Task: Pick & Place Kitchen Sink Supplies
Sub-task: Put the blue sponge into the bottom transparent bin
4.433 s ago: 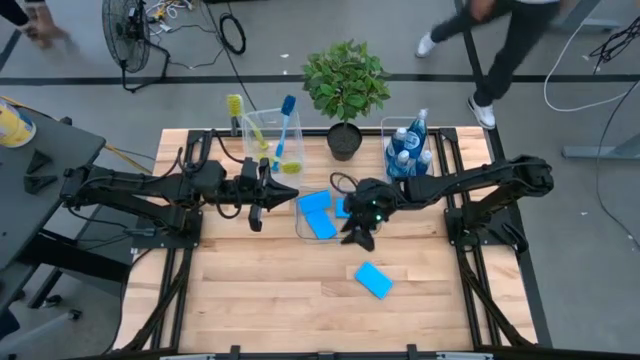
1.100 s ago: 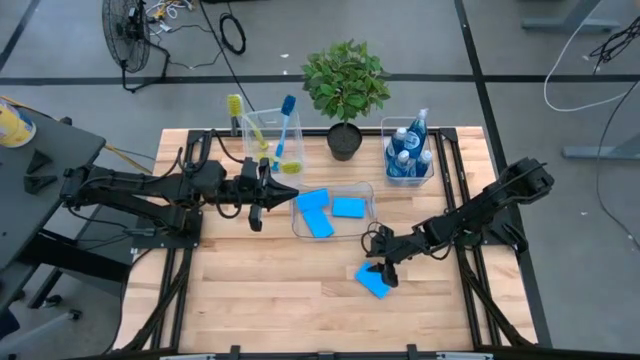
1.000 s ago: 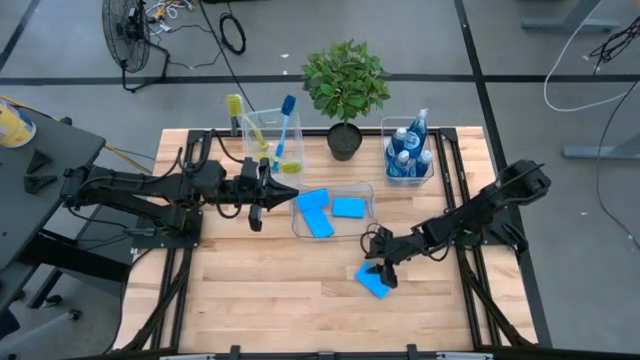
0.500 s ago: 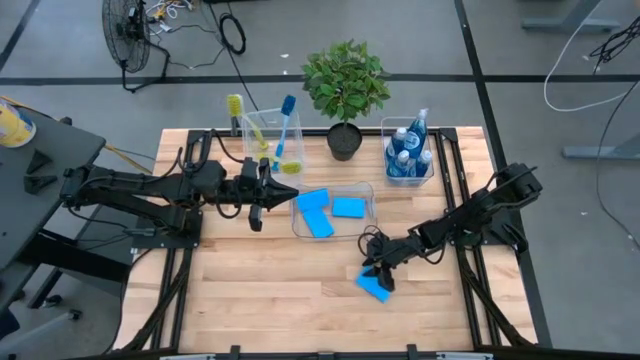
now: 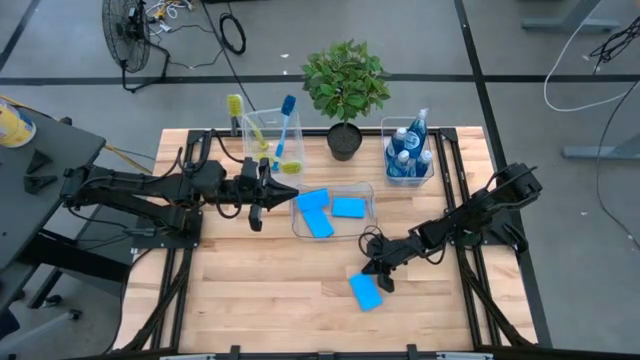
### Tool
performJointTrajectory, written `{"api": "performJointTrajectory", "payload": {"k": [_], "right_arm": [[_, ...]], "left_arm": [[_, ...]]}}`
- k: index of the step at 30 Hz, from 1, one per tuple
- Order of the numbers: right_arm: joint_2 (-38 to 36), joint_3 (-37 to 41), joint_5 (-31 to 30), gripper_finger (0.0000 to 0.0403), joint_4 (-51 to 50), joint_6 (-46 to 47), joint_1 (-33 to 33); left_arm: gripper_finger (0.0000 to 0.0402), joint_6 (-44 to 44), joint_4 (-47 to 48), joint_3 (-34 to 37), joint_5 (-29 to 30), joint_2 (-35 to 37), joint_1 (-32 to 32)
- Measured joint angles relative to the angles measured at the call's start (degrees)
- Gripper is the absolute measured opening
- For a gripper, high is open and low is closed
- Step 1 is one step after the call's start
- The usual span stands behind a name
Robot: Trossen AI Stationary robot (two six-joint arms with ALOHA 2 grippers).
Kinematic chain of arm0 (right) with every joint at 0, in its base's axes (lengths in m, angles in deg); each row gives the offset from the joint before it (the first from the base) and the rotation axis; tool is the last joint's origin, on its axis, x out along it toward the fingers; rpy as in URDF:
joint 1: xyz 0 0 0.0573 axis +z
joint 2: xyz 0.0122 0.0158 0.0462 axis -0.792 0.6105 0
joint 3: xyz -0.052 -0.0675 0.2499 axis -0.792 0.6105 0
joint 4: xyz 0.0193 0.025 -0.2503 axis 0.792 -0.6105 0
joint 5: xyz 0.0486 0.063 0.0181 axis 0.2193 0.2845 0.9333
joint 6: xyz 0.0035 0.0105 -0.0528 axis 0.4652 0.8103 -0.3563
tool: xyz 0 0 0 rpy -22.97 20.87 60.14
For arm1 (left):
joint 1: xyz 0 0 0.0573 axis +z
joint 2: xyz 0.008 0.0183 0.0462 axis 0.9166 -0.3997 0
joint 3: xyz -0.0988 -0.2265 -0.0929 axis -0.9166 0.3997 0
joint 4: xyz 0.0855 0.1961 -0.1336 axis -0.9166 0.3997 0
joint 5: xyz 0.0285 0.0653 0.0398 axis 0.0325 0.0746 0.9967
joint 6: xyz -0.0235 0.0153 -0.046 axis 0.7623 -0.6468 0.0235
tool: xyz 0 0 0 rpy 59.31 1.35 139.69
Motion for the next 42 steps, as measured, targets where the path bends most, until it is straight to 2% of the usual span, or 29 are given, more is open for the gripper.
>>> {"api": "performJointTrajectory", "payload": {"k": [5,15,21,32,42], "right_arm": [[-1.1,0.0,-1.2,0.0002,0.6,1.9,0.0],[-6.1,-1.1,-7.7,0.0001,3.5,2.5,0.0],[-8.3,-5.3,-11.1,0.0000,3.6,-1.3,-1.1],[-8.5,-15.5,-11.6,0.0000,3.6,-9.4,-6.4],[-8.5,-22.7,-26.4,0.0000,-5.0,-15.3,-12.1]], "left_arm": [[0.0014,0.0,0.0,0.0,0.5,0.0,0.0],[0.0014,0.0,0.0,0.0,0.6,0.0,0.0],[0.0014,0.0,0.0,0.0,0.6,0.0,0.0],[0.0014,-0.1,0.0,0.0,0.6,0.0,0.0],[0.0014,-0.1,0.0,0.0,0.6,0.0,0.0]]}}
